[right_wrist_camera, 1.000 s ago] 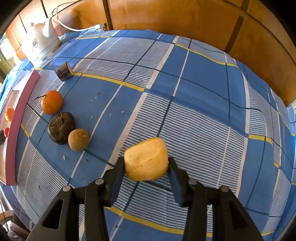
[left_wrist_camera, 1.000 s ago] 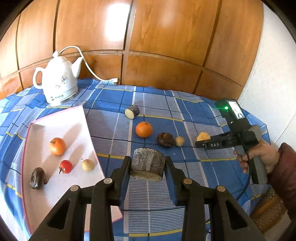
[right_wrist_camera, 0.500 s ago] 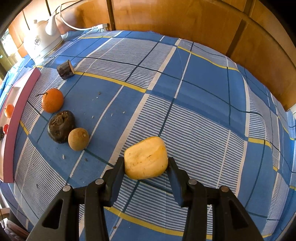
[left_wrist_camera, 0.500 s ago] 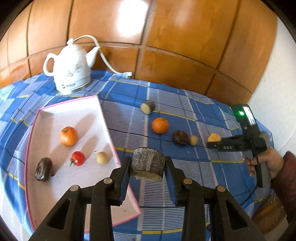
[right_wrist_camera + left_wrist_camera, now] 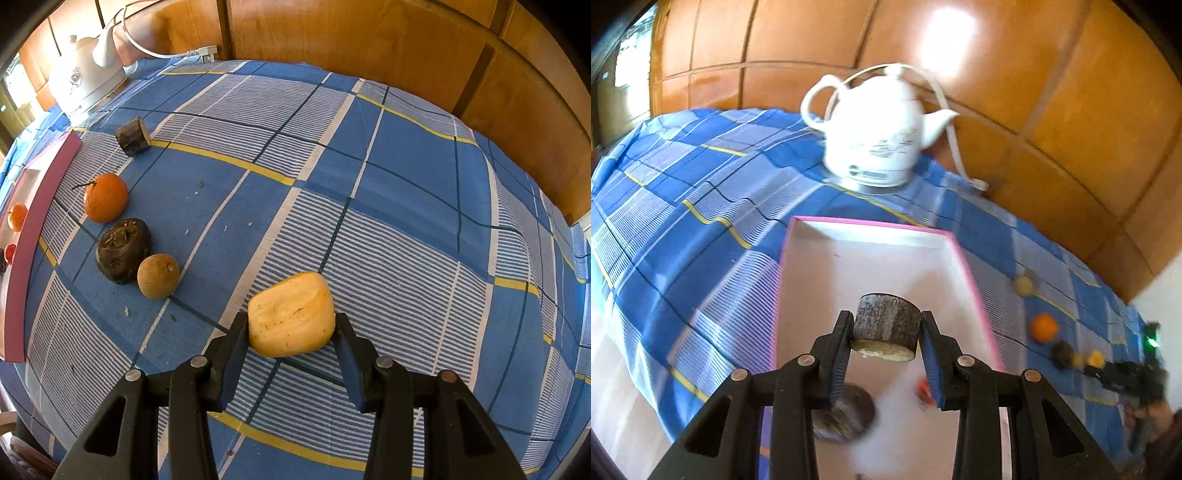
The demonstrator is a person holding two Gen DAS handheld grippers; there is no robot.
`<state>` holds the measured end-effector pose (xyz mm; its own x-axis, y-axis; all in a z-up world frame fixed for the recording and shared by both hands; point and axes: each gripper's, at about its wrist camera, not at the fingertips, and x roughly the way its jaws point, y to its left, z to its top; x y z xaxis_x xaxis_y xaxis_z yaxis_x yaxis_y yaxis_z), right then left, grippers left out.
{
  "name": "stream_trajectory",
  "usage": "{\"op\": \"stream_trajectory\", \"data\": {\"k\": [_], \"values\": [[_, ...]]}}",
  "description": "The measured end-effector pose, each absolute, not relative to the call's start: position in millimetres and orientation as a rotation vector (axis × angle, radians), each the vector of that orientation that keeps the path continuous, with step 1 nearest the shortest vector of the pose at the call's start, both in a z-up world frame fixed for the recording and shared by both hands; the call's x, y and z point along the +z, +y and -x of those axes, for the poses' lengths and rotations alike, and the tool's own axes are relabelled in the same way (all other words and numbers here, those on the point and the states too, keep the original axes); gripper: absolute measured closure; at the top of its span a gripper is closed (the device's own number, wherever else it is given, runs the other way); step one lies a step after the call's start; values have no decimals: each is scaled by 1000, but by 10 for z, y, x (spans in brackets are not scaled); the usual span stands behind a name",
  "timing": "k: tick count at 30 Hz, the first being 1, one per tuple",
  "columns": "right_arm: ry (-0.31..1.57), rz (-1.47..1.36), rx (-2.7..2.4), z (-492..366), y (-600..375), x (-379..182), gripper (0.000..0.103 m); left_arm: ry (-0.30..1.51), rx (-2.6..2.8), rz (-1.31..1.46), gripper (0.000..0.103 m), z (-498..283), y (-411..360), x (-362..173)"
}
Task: Organize fruits
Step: 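Lower the log slice into the tray and open the left tool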
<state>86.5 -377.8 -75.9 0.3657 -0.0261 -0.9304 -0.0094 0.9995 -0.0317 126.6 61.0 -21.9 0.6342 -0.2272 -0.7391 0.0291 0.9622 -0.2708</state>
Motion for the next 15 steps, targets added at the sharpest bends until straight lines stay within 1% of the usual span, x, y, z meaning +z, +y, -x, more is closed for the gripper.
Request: {"op": "stream_trajectory", "data": {"k": [6,7,8,9,15], "values": [[1196,32,-11,-864,-3786,-751,57,934,-121,231,67,-1560,680,-429],[1196,33,-11,-865,-3786,-752,57,938,-109,216,63,-1583,668,-458],[1196,33,-10,-866,-3787,-752,57,938,-102,212,56,-1585,663,-468],[1196,33,-10,-866,-3788,-748,57,938,-97,218,54,-1590,669,-481],[1196,34,-11,-870,-3782,-751,57,905,-13,218,53,-1377,693,-424]]}}
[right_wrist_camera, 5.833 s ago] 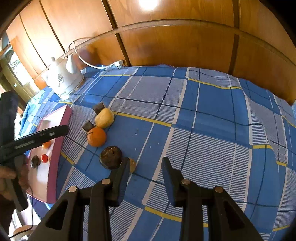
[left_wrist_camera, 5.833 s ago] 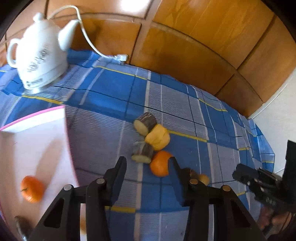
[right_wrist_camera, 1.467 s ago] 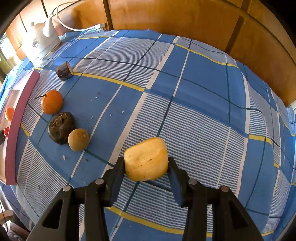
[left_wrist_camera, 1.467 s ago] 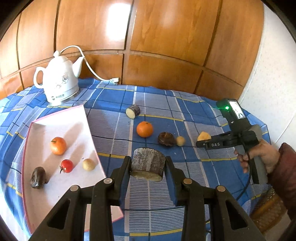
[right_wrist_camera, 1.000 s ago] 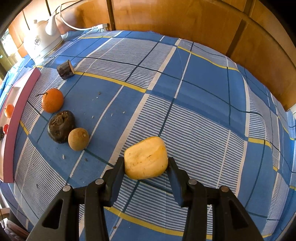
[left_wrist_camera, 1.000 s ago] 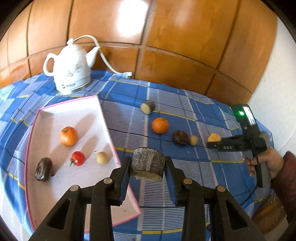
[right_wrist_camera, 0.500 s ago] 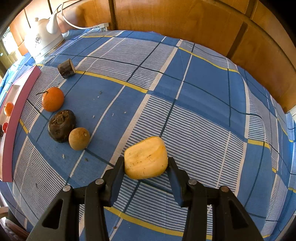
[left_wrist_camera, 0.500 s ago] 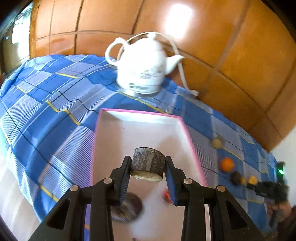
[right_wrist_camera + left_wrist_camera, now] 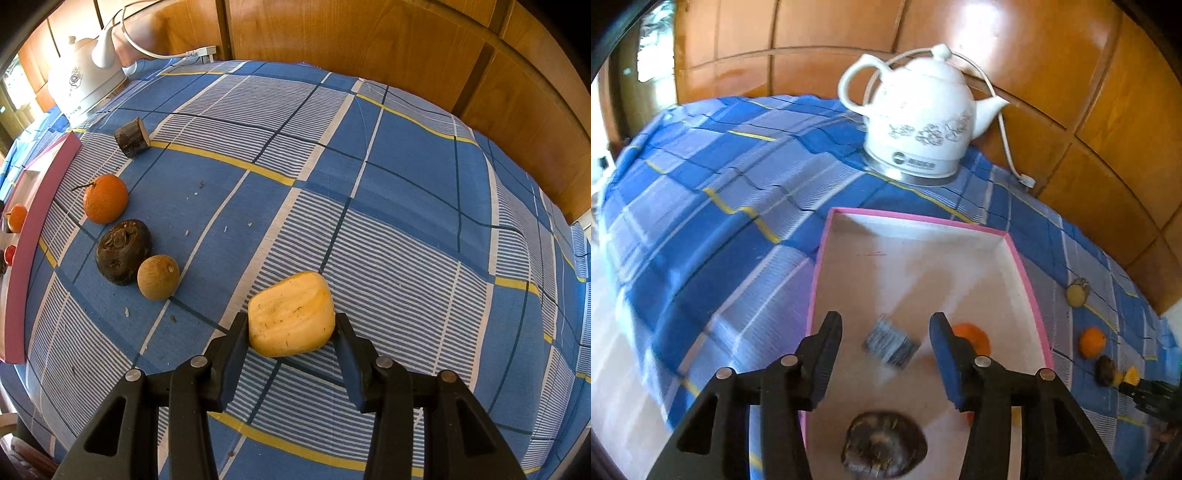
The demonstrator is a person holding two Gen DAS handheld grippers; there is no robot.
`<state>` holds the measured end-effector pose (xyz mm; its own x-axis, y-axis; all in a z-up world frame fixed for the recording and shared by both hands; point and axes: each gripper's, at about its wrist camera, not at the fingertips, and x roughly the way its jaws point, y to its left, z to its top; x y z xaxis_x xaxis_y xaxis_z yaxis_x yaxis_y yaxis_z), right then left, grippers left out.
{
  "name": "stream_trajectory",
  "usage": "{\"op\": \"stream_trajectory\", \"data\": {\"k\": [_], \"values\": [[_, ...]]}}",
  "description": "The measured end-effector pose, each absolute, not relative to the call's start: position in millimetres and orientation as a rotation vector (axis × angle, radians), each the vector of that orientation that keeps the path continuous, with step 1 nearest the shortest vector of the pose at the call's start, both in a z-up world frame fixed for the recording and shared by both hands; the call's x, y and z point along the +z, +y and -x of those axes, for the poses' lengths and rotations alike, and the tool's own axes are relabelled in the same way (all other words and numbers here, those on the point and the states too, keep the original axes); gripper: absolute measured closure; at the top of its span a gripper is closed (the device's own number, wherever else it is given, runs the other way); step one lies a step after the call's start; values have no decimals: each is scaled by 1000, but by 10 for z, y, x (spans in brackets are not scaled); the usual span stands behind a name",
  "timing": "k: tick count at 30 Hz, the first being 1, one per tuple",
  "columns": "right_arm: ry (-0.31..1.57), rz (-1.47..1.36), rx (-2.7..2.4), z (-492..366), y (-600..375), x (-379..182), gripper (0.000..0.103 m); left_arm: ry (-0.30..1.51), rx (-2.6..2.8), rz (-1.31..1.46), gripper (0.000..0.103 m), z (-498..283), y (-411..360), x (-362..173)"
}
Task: Organize fruits
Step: 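Lower the log slice into the tray and open the left tool, then carry the yellow chunk into the tray and open the right tool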
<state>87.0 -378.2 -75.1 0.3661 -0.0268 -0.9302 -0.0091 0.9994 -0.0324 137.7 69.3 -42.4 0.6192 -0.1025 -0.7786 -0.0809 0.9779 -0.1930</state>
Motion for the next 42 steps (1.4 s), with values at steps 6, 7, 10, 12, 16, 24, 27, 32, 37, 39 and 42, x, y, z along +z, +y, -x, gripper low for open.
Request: {"op": "stream_trajectory", "data": {"k": [6,7,10,12,16,24,27,32,37,39,42], "values": [[1195,42,-14,-867,-3762,-750,57,866,3,209,53,-937,582,-348],[1194,44,-15,-866,-3759,-748,57,860,1,205,53,-875,553,-337],[1193,45,-16,-860,-3749,-742,57,841,-22,179,51,-709,439,-287],[1194,45,-16,-859,-3748,-742,57,829,-35,157,49,-616,358,-241],[1192,51,-18,-860,-3742,-743,57,802,-64,116,45,-487,230,-151],[1190,54,-19,-856,-3733,-733,57,785,-99,89,41,-332,134,-85],[1190,54,-19,-853,-3734,-740,57,790,-94,87,39,-300,134,-101],[1189,54,-18,-856,-3736,-741,57,803,-90,89,37,-276,149,-144],[1188,54,-20,-857,-3737,-752,57,809,-83,94,36,-265,161,-173],[1188,54,-20,-858,-3740,-753,57,803,-80,95,36,-262,166,-166],[1185,56,-20,-859,-3741,-756,57,797,-73,101,34,-260,186,-163]]}}
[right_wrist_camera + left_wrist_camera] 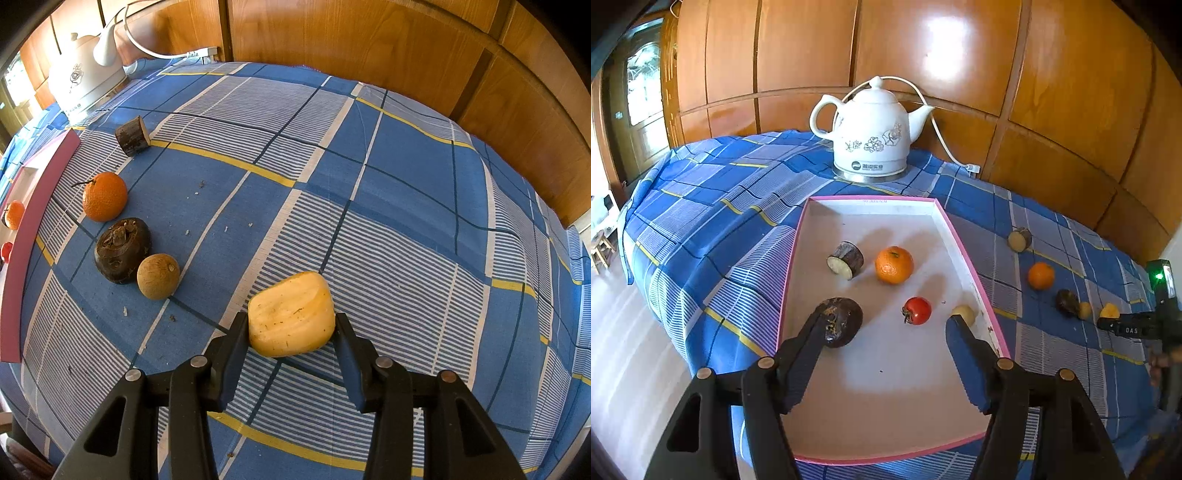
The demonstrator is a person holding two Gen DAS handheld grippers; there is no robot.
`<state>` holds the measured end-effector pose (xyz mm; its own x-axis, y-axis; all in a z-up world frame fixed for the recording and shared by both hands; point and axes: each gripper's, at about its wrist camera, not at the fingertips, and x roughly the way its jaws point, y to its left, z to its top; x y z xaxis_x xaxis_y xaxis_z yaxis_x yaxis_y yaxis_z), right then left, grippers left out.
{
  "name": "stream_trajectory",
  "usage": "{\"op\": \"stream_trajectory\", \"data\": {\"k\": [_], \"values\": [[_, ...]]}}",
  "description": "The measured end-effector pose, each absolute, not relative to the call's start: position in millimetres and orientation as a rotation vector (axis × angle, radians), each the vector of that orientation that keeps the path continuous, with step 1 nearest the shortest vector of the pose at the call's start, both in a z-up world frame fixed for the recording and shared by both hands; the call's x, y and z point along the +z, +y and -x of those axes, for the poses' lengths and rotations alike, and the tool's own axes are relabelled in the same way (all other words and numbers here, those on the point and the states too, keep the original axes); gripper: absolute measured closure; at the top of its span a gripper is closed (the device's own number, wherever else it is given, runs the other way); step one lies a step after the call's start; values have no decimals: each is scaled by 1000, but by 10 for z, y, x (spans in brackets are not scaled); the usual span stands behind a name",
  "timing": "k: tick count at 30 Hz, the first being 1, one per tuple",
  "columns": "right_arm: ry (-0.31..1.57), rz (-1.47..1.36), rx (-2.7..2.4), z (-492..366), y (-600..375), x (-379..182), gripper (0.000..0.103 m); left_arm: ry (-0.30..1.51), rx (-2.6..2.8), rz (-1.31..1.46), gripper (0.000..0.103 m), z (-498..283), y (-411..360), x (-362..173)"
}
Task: Organize fruits
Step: 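Carry the yellow chunk into the tray and open the right tool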
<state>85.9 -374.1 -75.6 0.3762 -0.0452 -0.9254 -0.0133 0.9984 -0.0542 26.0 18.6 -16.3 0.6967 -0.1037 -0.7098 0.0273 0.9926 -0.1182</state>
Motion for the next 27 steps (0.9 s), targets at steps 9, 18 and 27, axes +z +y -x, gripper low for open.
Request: {"op": "stream_trajectory", "data": {"k": [9,18,27], "values": [[1186,49,-28,-864,-3738,-739,57,785,-68,116,34,-250,253,-147],[1060,9,154,-928,-3133,-175,58,804,-47,156,34,-272,409,-232],[1040,-69,475,-1361,-1769,-55,58,803,-21,188,33,-253,578,-258]]}}
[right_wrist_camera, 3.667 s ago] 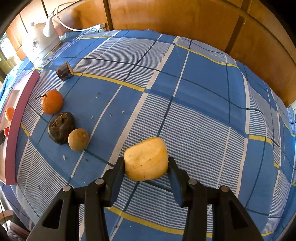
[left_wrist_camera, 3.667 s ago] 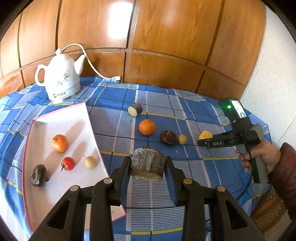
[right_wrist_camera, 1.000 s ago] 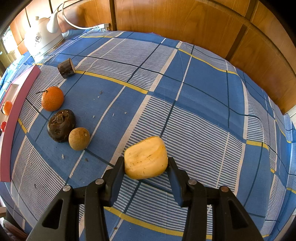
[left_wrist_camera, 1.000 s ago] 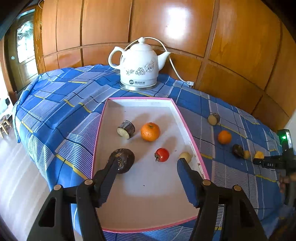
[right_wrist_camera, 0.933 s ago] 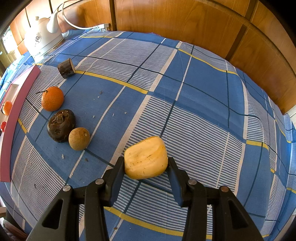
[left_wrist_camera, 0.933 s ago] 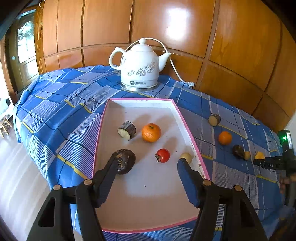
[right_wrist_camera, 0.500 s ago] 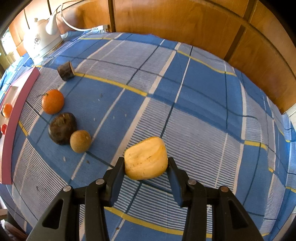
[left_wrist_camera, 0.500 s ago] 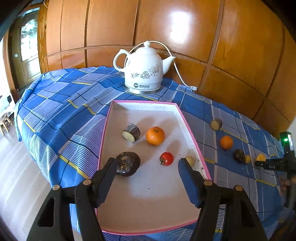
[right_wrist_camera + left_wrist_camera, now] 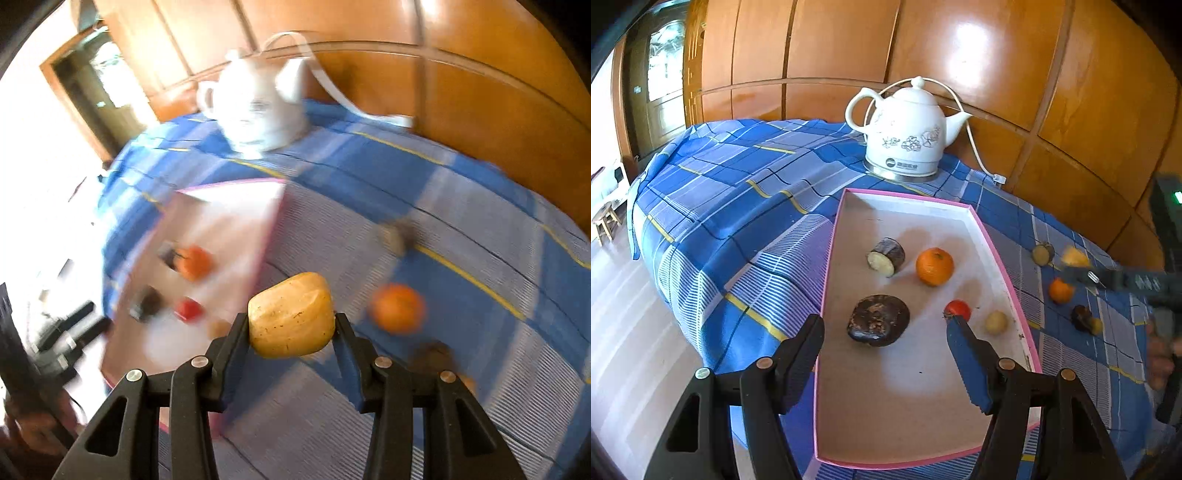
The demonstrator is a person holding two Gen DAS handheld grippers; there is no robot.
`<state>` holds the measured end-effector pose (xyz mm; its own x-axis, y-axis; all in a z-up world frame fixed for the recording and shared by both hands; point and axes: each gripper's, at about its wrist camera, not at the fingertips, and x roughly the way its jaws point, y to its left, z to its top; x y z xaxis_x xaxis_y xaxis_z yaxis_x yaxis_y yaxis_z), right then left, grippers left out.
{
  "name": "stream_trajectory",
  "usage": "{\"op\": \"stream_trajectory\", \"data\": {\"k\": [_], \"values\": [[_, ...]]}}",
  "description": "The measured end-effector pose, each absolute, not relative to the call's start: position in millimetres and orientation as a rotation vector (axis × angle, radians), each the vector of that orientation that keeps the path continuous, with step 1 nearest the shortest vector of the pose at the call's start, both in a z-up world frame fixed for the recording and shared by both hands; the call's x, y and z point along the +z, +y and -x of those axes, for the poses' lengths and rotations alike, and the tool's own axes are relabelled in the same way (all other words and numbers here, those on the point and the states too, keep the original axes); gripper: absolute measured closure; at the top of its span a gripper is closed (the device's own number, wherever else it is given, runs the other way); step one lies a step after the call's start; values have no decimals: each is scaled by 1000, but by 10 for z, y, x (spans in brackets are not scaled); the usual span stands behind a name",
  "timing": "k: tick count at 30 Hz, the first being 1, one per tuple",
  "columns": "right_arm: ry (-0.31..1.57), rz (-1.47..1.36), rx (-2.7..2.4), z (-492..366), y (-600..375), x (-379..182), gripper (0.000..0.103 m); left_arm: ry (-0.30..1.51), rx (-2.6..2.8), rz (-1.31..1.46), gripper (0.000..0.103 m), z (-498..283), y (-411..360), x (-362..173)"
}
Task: Organize fruits
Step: 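Carry the yellow chunk into the tray and open the right tool, then move both open tools from the tray back toward the loose items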
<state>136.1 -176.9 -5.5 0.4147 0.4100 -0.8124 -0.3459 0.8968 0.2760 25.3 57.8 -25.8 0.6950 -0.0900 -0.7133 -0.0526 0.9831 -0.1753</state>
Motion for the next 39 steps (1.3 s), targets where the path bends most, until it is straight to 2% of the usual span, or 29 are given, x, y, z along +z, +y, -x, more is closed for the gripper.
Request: {"op": "stream_trajectory", "data": {"k": [5,13,39], "values": [[1071,-160,513,-1663,-1280,-135,57,805,-20,200,33,-253,644,-269],[1129,-238,489,-1946,-1084,-311,56,824,-25,210,33,-254,658,-329],[1013,-16,420,-705,-2055,-126,55,784,-83,125,31,-116,335,-154]]}}
